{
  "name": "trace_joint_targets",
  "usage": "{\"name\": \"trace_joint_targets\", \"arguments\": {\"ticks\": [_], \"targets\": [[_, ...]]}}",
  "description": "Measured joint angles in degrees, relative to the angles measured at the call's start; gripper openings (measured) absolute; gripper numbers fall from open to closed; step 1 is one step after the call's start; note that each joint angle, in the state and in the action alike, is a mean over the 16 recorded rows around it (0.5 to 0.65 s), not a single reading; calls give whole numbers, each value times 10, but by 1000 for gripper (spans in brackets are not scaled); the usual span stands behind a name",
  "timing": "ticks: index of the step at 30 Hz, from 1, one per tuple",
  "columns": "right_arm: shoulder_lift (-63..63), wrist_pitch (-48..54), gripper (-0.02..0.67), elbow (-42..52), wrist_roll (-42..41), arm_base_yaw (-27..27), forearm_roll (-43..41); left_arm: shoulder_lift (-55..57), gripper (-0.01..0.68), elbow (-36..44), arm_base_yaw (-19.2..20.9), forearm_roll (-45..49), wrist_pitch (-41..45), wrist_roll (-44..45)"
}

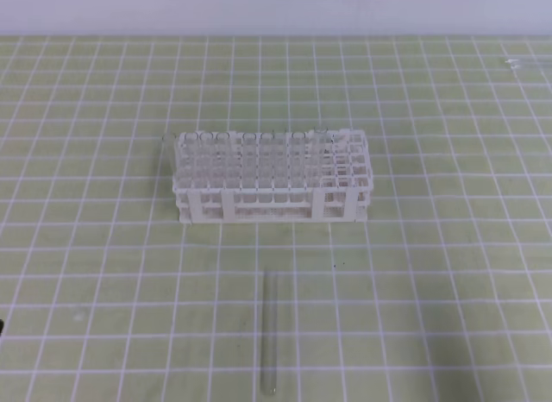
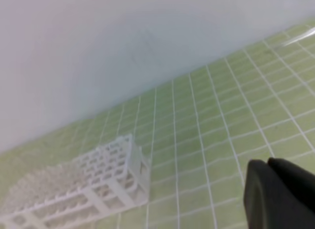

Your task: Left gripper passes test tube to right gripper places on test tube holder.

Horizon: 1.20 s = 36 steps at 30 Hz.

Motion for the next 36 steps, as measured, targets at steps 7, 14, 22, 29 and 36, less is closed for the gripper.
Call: {"name": "trace_joint_targets", "arguments": {"ticks": [7,14,22,29,36], "targets": [[141,129,-16,-111,-1,0,-47,133,-1,-92,0,-4,94,52],[256,257,-16,-209,-2,0,-106,311,-1,-200,-4,-13,206,133],[305,323,-16,-251,-8,0,-141,483,-1,-277,-66,-30,247,165],[309,331,-16,-252,-15,0,-143,615,-1,-347,-188,14,228,81],[309,338,-16,-252,-22,0,-141,745,-1,-448,-306,106,247,-40]]}}
